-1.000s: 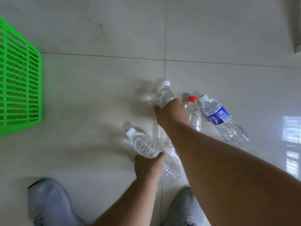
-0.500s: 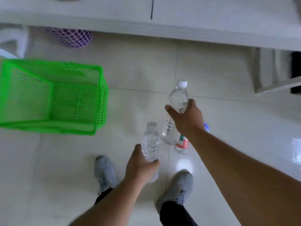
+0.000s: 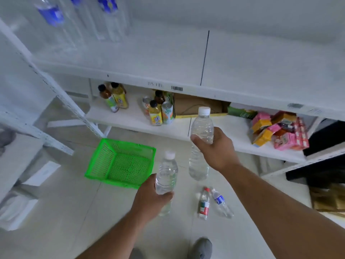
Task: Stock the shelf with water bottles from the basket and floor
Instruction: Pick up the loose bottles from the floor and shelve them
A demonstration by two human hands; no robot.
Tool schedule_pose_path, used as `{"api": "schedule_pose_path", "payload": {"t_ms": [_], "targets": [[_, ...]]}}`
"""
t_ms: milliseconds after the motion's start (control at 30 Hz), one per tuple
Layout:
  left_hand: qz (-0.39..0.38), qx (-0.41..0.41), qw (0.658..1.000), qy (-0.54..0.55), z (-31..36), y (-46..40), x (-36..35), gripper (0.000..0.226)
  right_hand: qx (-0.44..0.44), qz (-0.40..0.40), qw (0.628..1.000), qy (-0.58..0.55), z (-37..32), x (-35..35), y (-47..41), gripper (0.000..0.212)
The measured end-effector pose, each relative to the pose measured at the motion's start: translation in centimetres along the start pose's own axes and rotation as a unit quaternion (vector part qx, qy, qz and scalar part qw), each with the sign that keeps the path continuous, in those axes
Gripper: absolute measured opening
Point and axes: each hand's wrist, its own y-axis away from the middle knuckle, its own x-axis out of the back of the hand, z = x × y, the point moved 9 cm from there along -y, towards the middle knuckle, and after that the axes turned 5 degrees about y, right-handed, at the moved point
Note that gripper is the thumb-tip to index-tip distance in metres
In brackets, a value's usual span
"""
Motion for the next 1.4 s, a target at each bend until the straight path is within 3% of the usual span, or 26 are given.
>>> {"api": "schedule_pose_path", "payload": {"t_ms": [233,400,600,967,1133,1400], "targets": [[0.03,-0.082,0.993,0.076,9.3,4.3,12.7,0.034,0.103,0.043,0.993,-0.029,-15.5,5.9,5.3,0.047],[0.04,-0.127,0.988,0.082,13.2,6.1,20.6,0.037,0.134,0.073,0.987,-0.054,-23.7,6.4,8.1,0.032],[0.057,-0.17,0.98,0.081,15.8,6.5,28.1,0.041,0.165,0.083,0.981,-0.063,-31.2,4.9,9.1,0.037],[0.114,-0.176,0.975,0.071,17.4,0.7,34.9,0.04,0.185,0.077,0.979,-0.044,-37.2,1.0,3.1,0.049],[0.169,-0.144,0.973,0.067,19.0,-3.0,36.9,0.056,0.186,0.065,0.978,-0.072,-38.4,0.4,-1.8,0.054],[0.178,-0.144,0.972,0.06,21.9,-9.6,38.5,0.051,0.17,0.041,0.978,-0.111,-40.3,-0.9,-8.4,0.043]]}}
